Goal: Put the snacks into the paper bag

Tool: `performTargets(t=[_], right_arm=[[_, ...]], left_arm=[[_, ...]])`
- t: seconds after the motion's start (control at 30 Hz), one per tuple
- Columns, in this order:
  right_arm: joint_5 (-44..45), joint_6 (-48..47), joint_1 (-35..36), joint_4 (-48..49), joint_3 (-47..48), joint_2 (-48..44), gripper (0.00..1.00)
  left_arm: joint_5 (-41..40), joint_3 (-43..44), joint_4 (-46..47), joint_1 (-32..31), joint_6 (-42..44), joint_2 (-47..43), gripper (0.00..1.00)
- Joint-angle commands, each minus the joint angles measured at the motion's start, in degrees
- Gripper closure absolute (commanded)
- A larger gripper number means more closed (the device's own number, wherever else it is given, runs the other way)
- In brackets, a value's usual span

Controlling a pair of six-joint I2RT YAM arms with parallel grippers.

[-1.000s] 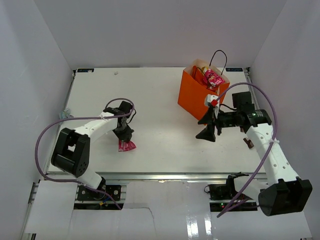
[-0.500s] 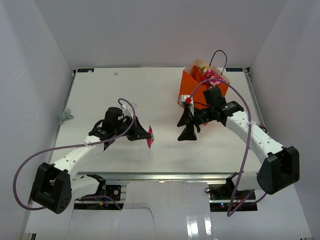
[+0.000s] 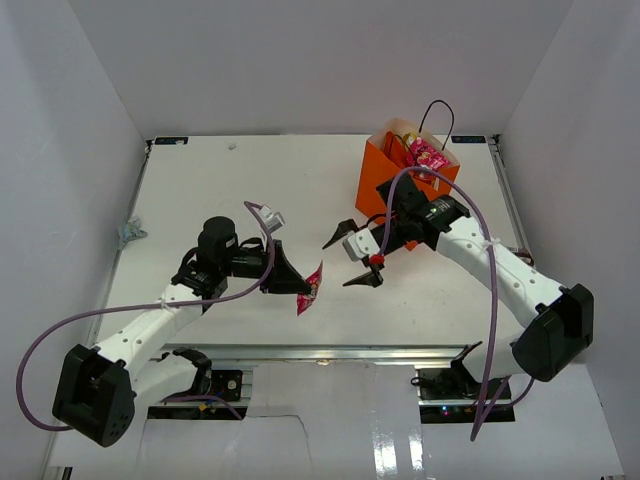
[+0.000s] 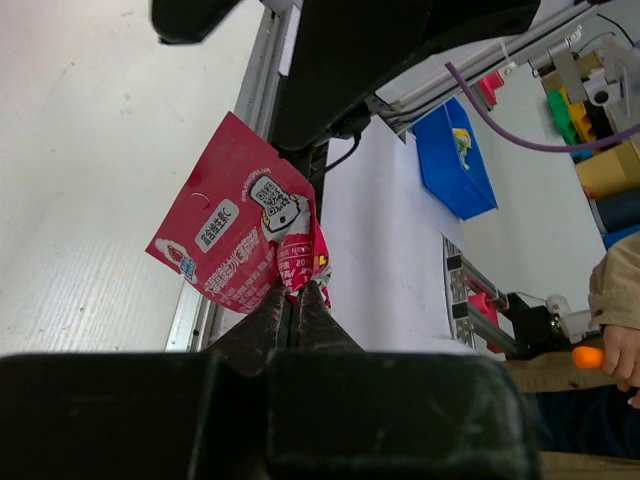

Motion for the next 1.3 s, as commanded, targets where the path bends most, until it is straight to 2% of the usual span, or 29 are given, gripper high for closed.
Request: performTargets(t=[0.0, 0.23, 0.33, 0.43, 0.47, 0.53, 0.57, 0.63, 0.67, 0.73, 0.8, 0.83, 0.9, 0.93, 0.97, 1.0, 1.03, 1.07, 1.13, 1.17, 1.27], right_arm=[[0.12, -6.54, 1.54, -0.51, 4.41, 2.1, 0.08], [2.4, -5.75, 8.22, -0.6, 2.49, 3.86, 0.0], [1.97, -3.82, 10.16, -0.42, 1.78, 4.21, 0.11], [1.7, -1.01, 10.69, 0.54, 1.61, 3.69, 0.28], [1.97, -0.57, 10.69, 0.72, 1.52, 3.51, 0.4], [2.93, 1.18, 10.77, 1.51, 0.91, 3.16, 0.5], [3.28, 1.54, 10.77, 2.21, 0.56, 2.98, 0.63], [4.42, 3.73, 10.78, 3.53, -0.41, 2.55, 0.74], [4.78, 4.53, 10.86, 4.67, -0.76, 2.45, 0.83], [5.39, 5.41, 10.78, 5.29, -1.03, 2.19, 0.92], [5.75, 5.85, 10.78, 5.38, -1.21, 1.93, 0.92], [6.1, 5.94, 10.86, 5.38, -1.29, 1.58, 0.92], [6.62, 6.12, 10.77, 5.21, -1.47, 1.14, 0.92], [7.5, 6.21, 10.6, 5.12, -1.64, 0.35, 0.92], [7.94, 6.38, 10.6, 5.12, -1.73, -0.09, 0.92], [8.03, 7.34, 10.08, 5.2, -1.91, -0.53, 0.92], [7.51, 8.13, 8.51, 5.21, -1.74, -1.58, 0.92], [6.9, 10.05, 7.53, 5.29, -1.65, -2.11, 0.92], [5.14, 12.17, 3.42, 5.56, -0.6, -3.86, 0.92], [4.35, 13.66, 1.74, 5.73, 0.11, -4.48, 0.92], [1.01, 23.22, -6.08, 9.32, 4.41, -6.77, 0.92]], left_arm=[[4.62, 0.04, 1.71, -1.05, 2.03, -0.14, 1.0], [4.18, 0.83, 1.71, -1.31, 1.59, 0.13, 1.0], [3.74, 0.74, 1.71, -1.31, 1.5, 0.22, 1.0], [2.95, 0.39, 1.8, -1.31, 1.41, 0.13, 0.99], [2.86, 0.3, 1.8, -1.31, 1.41, 0.04, 0.98], [2.34, 0.22, 1.8, -1.31, 1.41, 0.04, 0.98], [2.16, 0.3, 1.8, -1.31, 1.41, -0.05, 0.97], [1.9, 0.57, 1.89, -1.31, 1.24, 0.13, 0.96], [1.89, 0.83, 1.89, -1.31, 1.24, 0.13, 0.95], [1.63, 1.36, 1.89, -1.31, 0.97, 0.13, 0.88], [1.19, 1.8, 1.89, -1.31, 0.89, -0.13, 0.8], [-0.11, 2.23, 1.72, -1.31, 0.89, -0.66, 0.67], [-1.09, 2.67, 1.45, -1.31, 1.32, -1.62, 0.55], [-3.18, 3.29, 0.75, -1.22, 2.19, -2.85, 0.41], [-4.16, 3.64, -0.04, -1.22, 2.81, -3.47, 0.38], [-5.3, 4.08, -1.87, -1.22, 3.69, -4.08, 0.3], [-6.27, 4.69, -3.02, -1.22, 4.31, -4.79, 0.28], [-9.24, 6.09, -4.34, -1.14, 5.97, -6.1, 0.04], [-12.15, 7.42, -7.32, -1.14, 7.03, -8.38, 0.02], [-16.78, 8.03, -8.73, -1.14, 8.17, -9.09, 0.02], [-24.36, 9.88, -11.03, -1.14, 8.97, -11.81, 0.02]])
